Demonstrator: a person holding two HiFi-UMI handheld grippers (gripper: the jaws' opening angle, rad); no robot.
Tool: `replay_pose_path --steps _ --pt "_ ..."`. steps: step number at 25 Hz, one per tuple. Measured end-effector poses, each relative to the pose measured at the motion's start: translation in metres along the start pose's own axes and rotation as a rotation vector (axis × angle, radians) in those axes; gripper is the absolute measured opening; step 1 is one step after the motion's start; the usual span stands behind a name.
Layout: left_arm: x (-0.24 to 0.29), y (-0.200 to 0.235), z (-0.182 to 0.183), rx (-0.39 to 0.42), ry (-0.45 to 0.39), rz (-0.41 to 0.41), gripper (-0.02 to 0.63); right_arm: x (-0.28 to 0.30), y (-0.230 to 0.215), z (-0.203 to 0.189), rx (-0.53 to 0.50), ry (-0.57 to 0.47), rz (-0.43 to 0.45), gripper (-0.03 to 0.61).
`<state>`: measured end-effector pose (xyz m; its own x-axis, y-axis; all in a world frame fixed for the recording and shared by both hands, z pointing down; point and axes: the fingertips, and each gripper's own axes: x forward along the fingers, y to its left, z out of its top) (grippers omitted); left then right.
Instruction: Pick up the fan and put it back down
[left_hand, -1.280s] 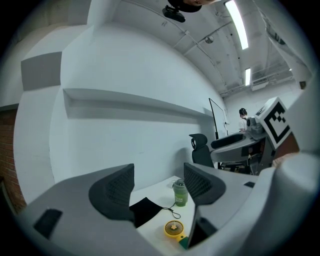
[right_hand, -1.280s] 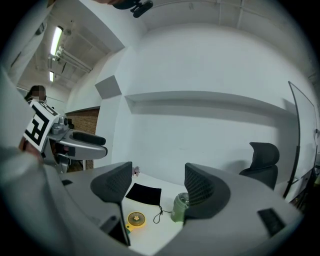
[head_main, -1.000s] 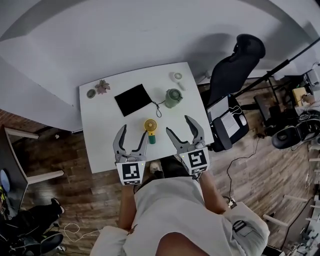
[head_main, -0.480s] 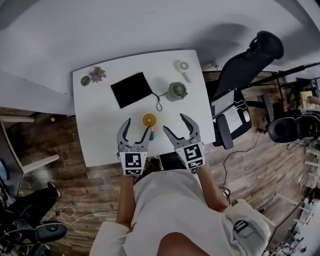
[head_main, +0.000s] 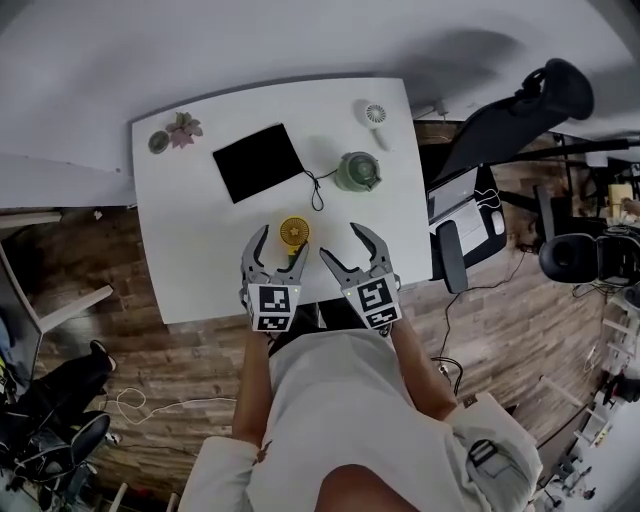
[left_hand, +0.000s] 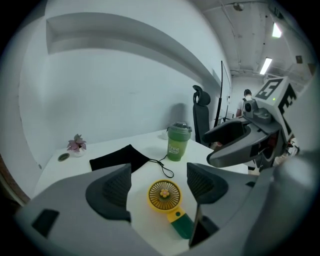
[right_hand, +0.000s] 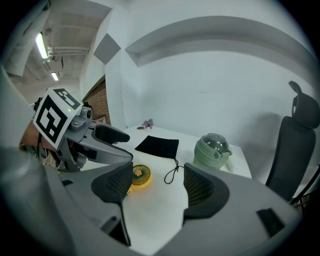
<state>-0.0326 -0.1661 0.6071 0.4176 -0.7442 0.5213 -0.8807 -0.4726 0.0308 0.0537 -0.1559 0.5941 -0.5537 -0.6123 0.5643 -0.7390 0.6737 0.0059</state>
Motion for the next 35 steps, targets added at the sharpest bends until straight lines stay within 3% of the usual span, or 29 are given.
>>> replay_pose_path --steps 16,28,35 --pt "0.054 -0.009 -0.064 -0.033 0.194 -0.018 0.394 0.03 -0.008 -0.043 0.028 0.102 0.072 0.321" --pt "0.074 -0.012 -0.095 -0.048 0.284 -0.013 0.416 0.039 -0.015 -0.053 0.044 0.122 0.083 0.32" --pt "0.076 -0.013 -0.099 -0.047 0.302 -0.01 0.388 0.04 -0.017 -0.054 0.046 0.12 0.078 0.316"
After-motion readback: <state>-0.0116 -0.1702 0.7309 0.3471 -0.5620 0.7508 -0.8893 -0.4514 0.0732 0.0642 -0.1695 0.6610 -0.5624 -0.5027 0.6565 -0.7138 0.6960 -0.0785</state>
